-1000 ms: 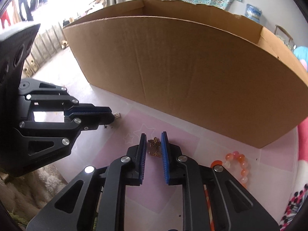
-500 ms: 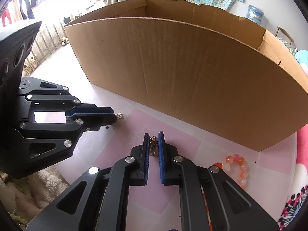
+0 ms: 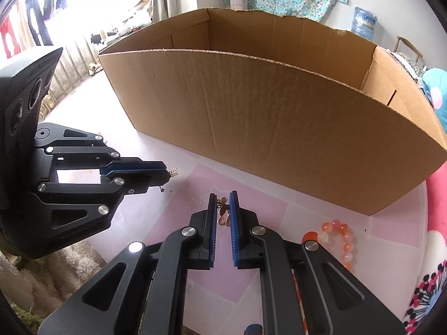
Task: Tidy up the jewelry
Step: 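Carry both charms in the tools over into the box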
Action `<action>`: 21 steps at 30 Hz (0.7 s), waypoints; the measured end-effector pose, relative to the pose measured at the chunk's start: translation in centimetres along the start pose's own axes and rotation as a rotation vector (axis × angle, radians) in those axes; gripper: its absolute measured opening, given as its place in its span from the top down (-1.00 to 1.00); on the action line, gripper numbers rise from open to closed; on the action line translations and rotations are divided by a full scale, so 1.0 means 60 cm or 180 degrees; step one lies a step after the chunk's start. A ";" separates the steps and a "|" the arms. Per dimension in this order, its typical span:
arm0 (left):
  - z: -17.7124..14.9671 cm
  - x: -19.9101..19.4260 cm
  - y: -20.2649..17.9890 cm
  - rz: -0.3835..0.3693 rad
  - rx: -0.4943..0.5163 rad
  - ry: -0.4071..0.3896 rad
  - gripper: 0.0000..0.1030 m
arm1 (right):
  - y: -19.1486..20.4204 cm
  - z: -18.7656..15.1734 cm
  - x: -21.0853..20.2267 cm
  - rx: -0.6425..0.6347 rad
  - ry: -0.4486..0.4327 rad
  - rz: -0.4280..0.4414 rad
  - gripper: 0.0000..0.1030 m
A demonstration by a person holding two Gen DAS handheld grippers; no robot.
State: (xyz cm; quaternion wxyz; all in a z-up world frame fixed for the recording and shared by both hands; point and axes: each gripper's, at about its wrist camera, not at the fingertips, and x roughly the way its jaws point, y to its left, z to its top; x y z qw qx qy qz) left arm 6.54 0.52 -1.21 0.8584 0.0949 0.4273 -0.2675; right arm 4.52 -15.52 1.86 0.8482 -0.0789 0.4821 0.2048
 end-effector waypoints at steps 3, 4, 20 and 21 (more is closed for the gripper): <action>-0.001 -0.013 -0.002 0.0006 -0.0005 -0.0038 0.92 | 0.000 -0.005 -0.007 -0.0002 -0.0041 0.0002 0.82; -0.002 -0.018 -0.003 0.0005 -0.0001 -0.0056 0.92 | 0.000 -0.006 -0.010 -0.0005 -0.0066 -0.0003 0.82; 0.091 -0.173 -0.046 -0.0278 0.0356 -0.0778 0.92 | -0.051 0.045 -0.178 0.0019 -0.0835 0.0139 0.82; 0.101 -0.176 -0.046 -0.0288 0.0388 -0.0801 0.92 | -0.060 0.057 -0.186 -0.0010 -0.0874 0.0137 0.82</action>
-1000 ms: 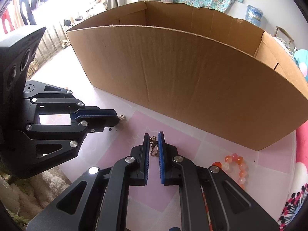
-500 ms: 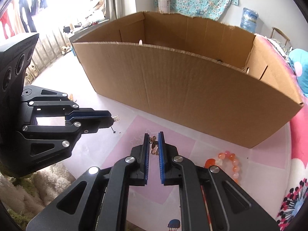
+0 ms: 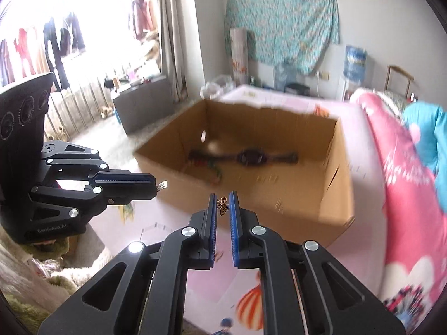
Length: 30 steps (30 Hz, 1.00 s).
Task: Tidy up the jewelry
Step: 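Carry both charms in the tools over into the box, then open both tools to release the charms onto the box floor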
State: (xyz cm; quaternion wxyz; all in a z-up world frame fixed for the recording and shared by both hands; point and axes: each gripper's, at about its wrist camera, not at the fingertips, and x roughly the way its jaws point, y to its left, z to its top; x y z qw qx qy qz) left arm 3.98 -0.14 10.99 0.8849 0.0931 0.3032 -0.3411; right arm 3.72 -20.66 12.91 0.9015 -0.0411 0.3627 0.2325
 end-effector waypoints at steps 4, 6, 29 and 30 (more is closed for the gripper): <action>0.049 0.031 0.028 -0.0135 0.0021 0.0139 0.92 | -0.035 0.055 0.007 -0.0110 0.0018 0.0032 0.82; 0.072 0.068 0.048 -0.0232 -0.0002 0.0368 0.92 | -0.053 0.088 0.036 -0.0233 0.0190 0.0004 0.82; 0.051 0.367 0.151 -0.0581 -0.0723 0.2493 0.95 | -0.139 0.127 0.363 -0.1009 0.2435 -0.0179 0.80; 0.051 0.366 0.152 -0.0572 -0.0721 0.2490 0.95 | -0.141 0.126 0.363 -0.1011 0.2436 -0.0183 0.80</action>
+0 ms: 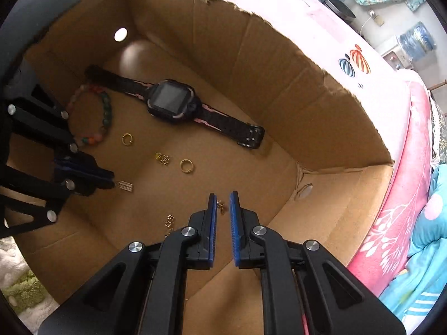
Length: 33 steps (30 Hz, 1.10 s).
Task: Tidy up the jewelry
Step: 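Open both tools to release the charms onto the box floor, then withdraw both tools toward the orange bead bracelet and remaining gold charm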
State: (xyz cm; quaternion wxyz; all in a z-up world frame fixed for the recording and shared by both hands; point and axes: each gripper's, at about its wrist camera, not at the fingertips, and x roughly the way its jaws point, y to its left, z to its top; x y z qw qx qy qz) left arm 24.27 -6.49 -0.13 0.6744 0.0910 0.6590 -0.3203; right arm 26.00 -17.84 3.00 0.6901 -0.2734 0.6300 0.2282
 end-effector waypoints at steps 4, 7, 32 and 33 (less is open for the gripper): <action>-0.004 -0.001 -0.003 0.0043 -0.0012 0.0000 0.95 | -0.009 -0.002 -0.011 0.0077 -0.0036 0.0032 0.80; -0.002 -0.007 0.000 0.0057 -0.0011 -0.0035 0.95 | -0.018 -0.003 -0.023 0.0131 -0.0111 0.0039 0.74; -0.324 -0.175 -0.176 0.0693 0.0677 -0.2148 0.04 | 0.094 -0.337 -0.226 0.1610 -0.2131 0.0628 0.33; -0.327 -0.160 -0.175 0.0659 0.0631 -0.2141 0.04 | 0.101 -0.351 -0.202 0.1763 -0.2079 0.0687 0.33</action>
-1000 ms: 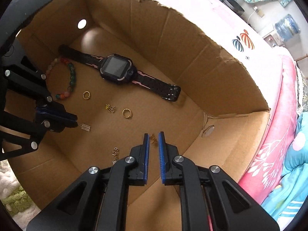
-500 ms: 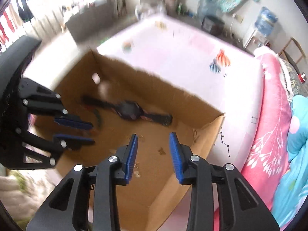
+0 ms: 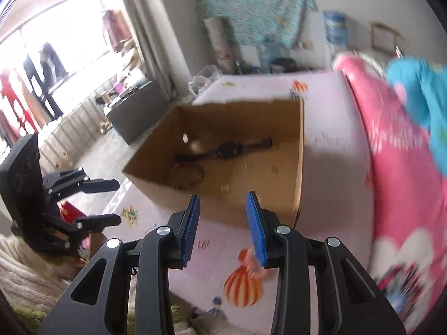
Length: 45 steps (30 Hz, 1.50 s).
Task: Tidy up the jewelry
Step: 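Withdraw both tools toward the orange bead bracelet and remaining gold charm, then close the right tool on the orange bead bracelet while the left tool straddles the gold charm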
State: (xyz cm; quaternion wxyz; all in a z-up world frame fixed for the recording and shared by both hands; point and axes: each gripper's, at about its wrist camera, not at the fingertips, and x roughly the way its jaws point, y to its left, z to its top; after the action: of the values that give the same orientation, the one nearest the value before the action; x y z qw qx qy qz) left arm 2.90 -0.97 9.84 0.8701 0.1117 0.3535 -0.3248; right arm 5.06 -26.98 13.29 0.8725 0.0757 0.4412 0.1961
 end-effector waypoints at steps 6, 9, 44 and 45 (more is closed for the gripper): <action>-0.064 0.100 -0.034 -0.0046 -0.0238 0.0188 0.04 | -0.032 -0.117 0.068 0.0674 0.0054 -0.0355 0.33; -0.078 0.140 -0.047 -0.0061 -0.0167 0.0260 0.06 | -0.030 -0.143 0.084 0.0740 0.0035 -0.0471 0.33; -0.083 0.204 -0.059 0.0260 0.0073 0.0344 0.70 | -0.032 -0.154 0.112 0.0576 -0.0170 -0.0509 0.34; -0.084 0.204 -0.058 0.0262 0.0052 0.0356 0.70 | -0.029 -0.154 0.114 0.0547 -0.0150 -0.0521 0.34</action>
State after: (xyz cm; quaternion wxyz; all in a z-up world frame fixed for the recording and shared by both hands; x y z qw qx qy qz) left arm 4.49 -7.43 -2.10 0.8607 0.1512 0.3940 -0.2849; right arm 1.78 -26.14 2.19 0.8860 0.1185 0.4404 0.0838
